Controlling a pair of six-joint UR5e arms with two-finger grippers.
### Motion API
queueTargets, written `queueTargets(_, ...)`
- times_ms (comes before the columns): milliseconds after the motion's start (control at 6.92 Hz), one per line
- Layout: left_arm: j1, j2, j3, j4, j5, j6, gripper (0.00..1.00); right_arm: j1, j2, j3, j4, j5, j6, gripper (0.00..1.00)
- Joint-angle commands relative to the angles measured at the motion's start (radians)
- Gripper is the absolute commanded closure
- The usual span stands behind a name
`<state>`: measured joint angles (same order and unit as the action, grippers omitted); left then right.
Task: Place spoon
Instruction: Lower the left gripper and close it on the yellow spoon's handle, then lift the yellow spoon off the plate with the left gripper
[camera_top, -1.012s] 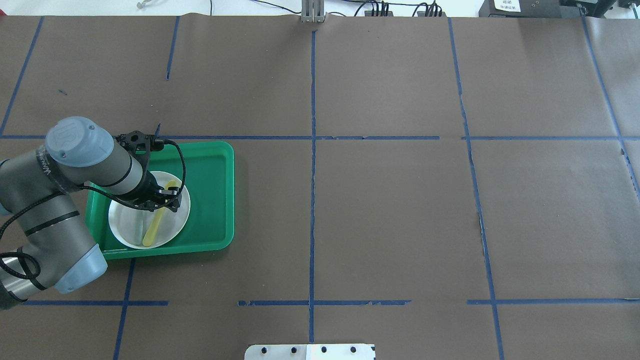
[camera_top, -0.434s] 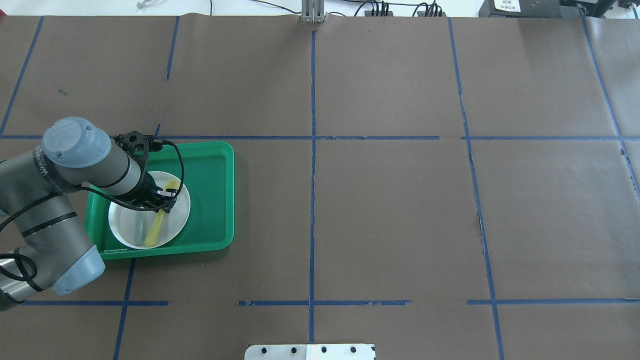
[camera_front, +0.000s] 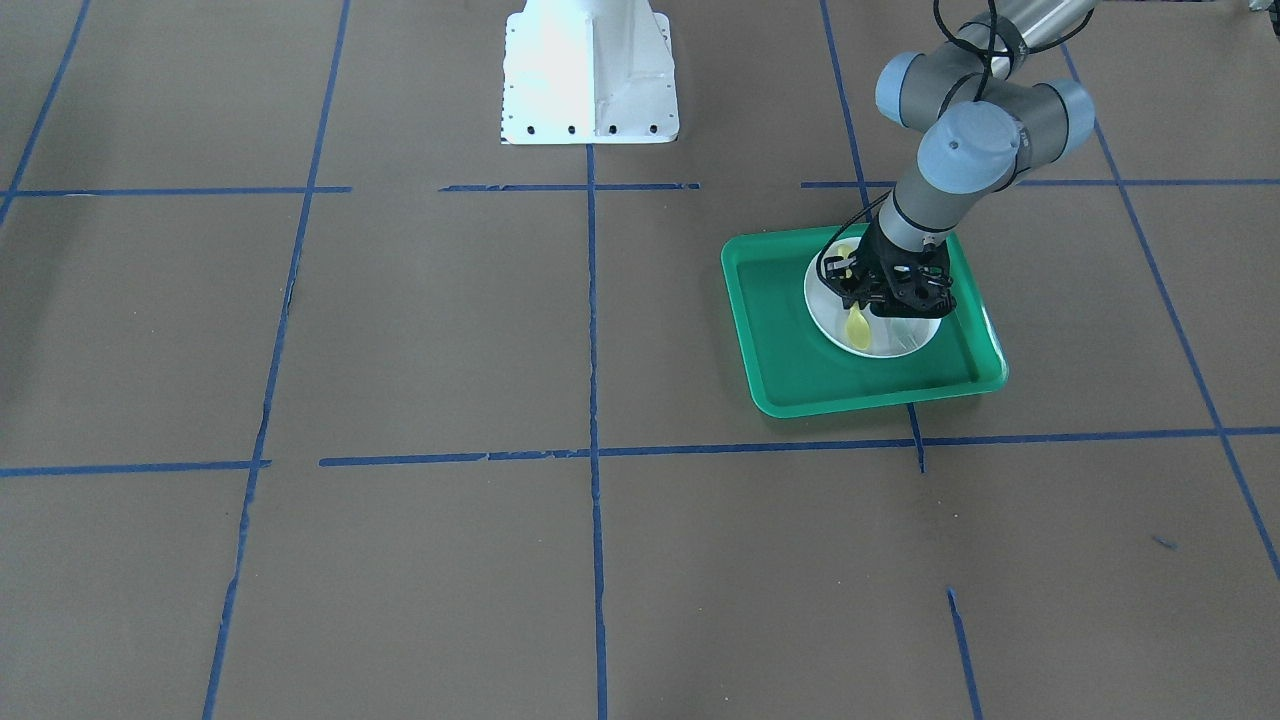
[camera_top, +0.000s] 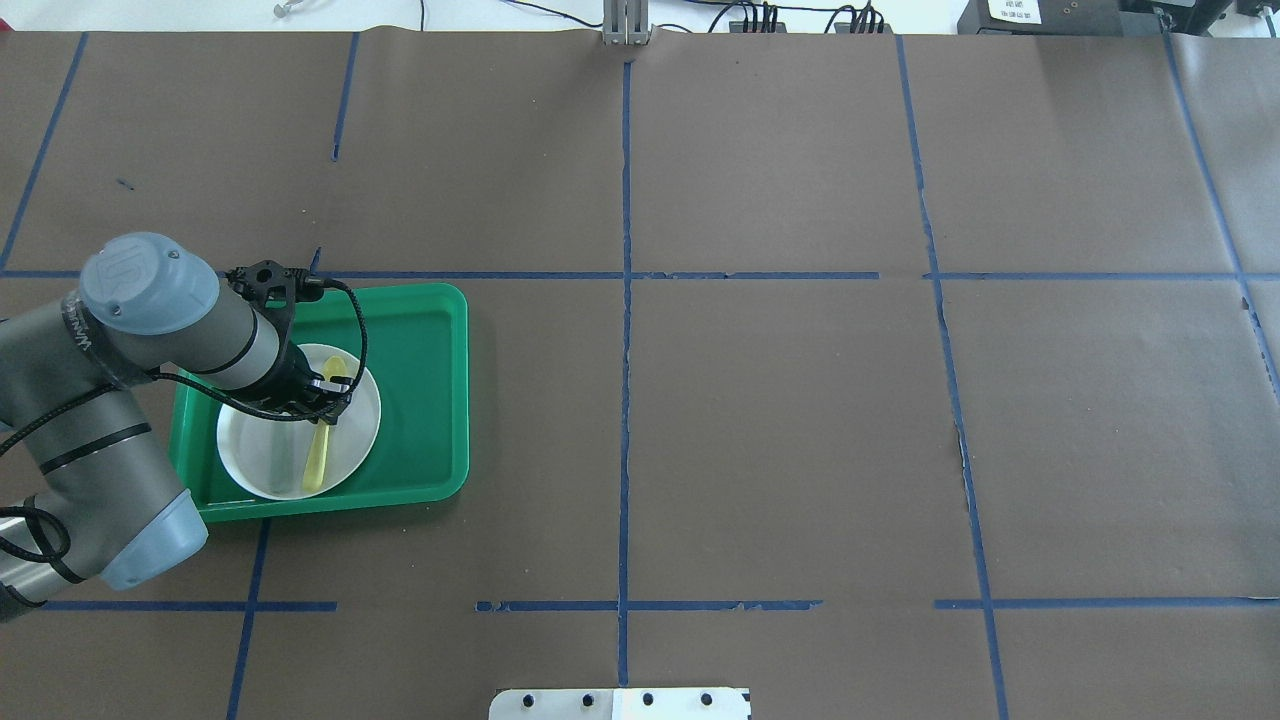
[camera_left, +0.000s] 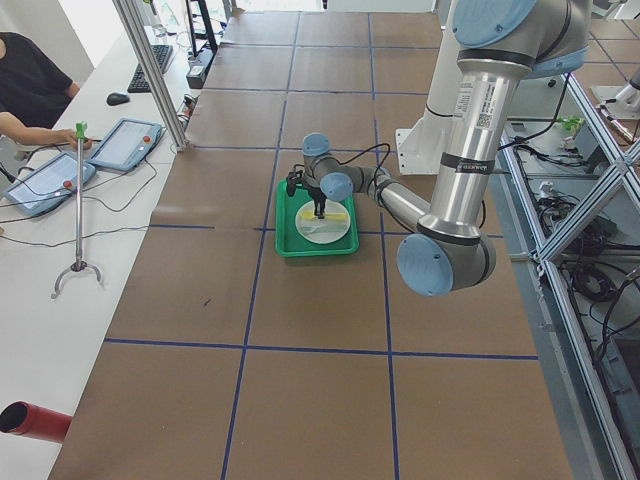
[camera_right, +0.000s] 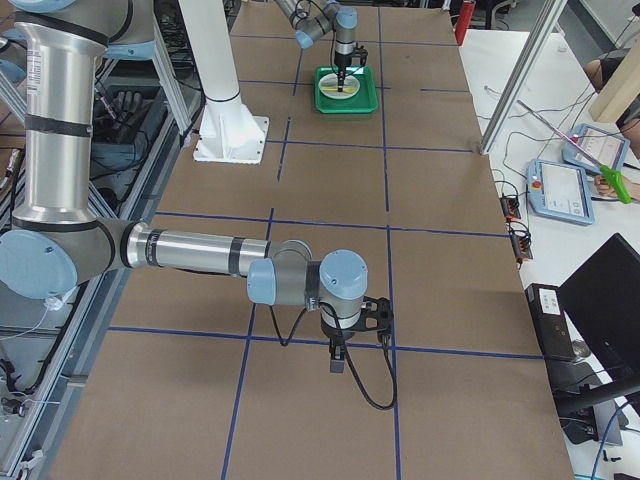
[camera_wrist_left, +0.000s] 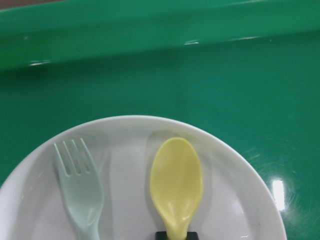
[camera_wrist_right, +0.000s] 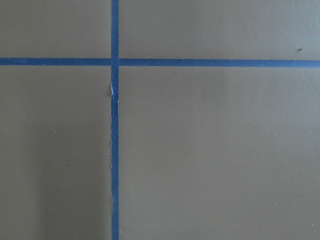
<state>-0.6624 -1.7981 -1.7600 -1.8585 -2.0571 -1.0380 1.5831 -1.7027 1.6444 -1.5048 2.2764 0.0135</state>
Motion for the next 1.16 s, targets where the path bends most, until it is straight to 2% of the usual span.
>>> queueTargets(0, -0.022, 0.026, -0.063, 0.024, -0.002, 0.059, 1.0, 0.0, 0.0, 0.0, 0.0, 0.0, 0.0, 0.0)
queueTargets(145, -0.048, 0.049, -0.122, 0.054, -0.003, 0.09, 1.0, 0.0, 0.0, 0.0, 0.002, 0.0, 0.0, 0.0)
queueTargets(434, -0.123, 0.023, -0.202, 0.209, -0.009, 0.163, 1.0, 0.0, 0.0, 0.0, 0.0, 0.0, 0.0, 0.0)
queueTargets(723, -0.114, -0.032, -0.19, 0.239, -0.009, 0.136, 1.0, 0.0, 0.0, 0.0, 0.0, 0.0, 0.0, 0.0)
queueTargets(1012, -0.106, -0.145, -0.109, 0.24, -0.018, 0.022, 1.0, 0.0, 0.0, 0.0, 0.0, 0.0, 0.0, 0.0)
